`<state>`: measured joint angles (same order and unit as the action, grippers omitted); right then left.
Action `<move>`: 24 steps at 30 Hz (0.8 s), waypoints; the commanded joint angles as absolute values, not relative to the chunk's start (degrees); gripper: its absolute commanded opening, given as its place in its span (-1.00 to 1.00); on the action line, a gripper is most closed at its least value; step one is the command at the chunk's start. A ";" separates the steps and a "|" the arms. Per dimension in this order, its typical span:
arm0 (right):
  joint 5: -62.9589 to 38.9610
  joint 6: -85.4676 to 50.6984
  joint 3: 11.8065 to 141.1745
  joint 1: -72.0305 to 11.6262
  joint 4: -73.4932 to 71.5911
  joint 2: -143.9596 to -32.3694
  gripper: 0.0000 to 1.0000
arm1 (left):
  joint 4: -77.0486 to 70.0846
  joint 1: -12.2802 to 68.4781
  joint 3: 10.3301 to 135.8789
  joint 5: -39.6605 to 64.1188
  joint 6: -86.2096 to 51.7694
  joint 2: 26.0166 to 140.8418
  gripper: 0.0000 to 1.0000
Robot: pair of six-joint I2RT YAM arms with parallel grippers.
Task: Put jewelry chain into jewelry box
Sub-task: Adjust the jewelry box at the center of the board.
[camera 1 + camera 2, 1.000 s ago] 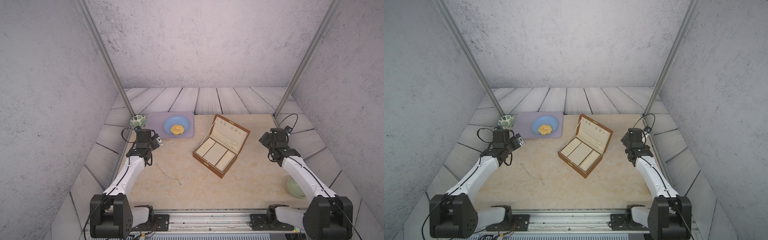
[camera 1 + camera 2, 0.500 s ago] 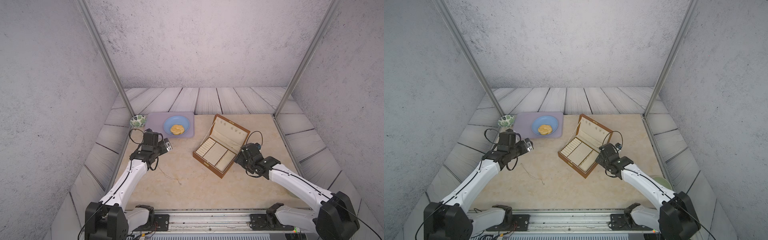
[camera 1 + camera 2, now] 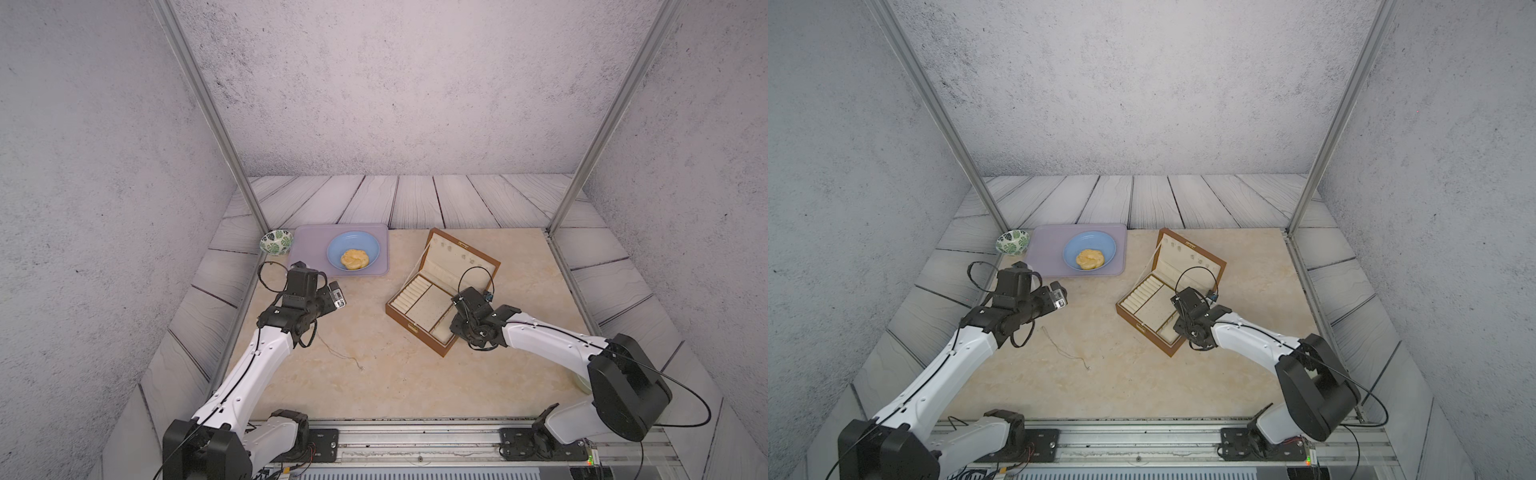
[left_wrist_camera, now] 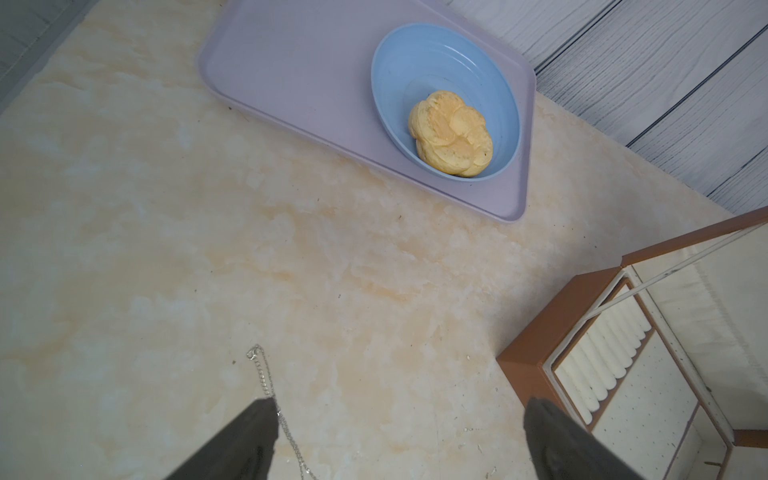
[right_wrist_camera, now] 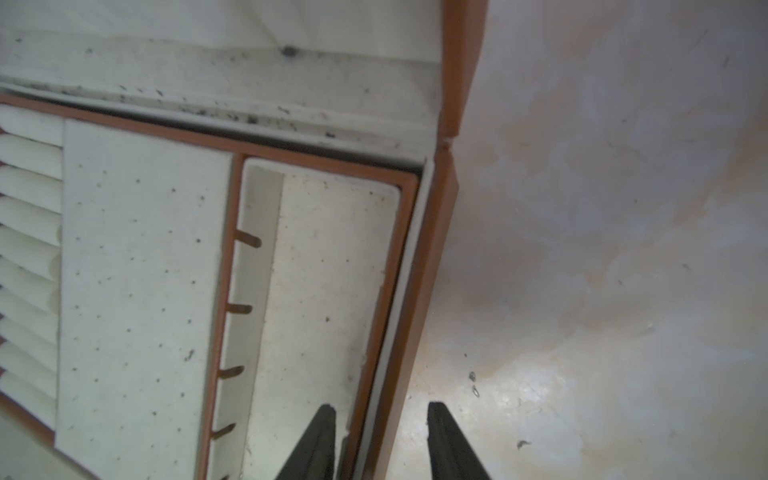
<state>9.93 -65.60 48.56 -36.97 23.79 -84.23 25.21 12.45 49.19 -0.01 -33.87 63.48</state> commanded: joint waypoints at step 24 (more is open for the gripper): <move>4.75 -28.97 53.19 -37.18 31.67 -85.24 -0.82 | 28.11 13.44 48.17 -0.36 -33.38 62.09 0.96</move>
<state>8.14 -37.21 51.59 -36.84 30.41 -85.91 26.98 12.99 48.80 -0.19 -33.85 63.02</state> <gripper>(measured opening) 0.134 0.981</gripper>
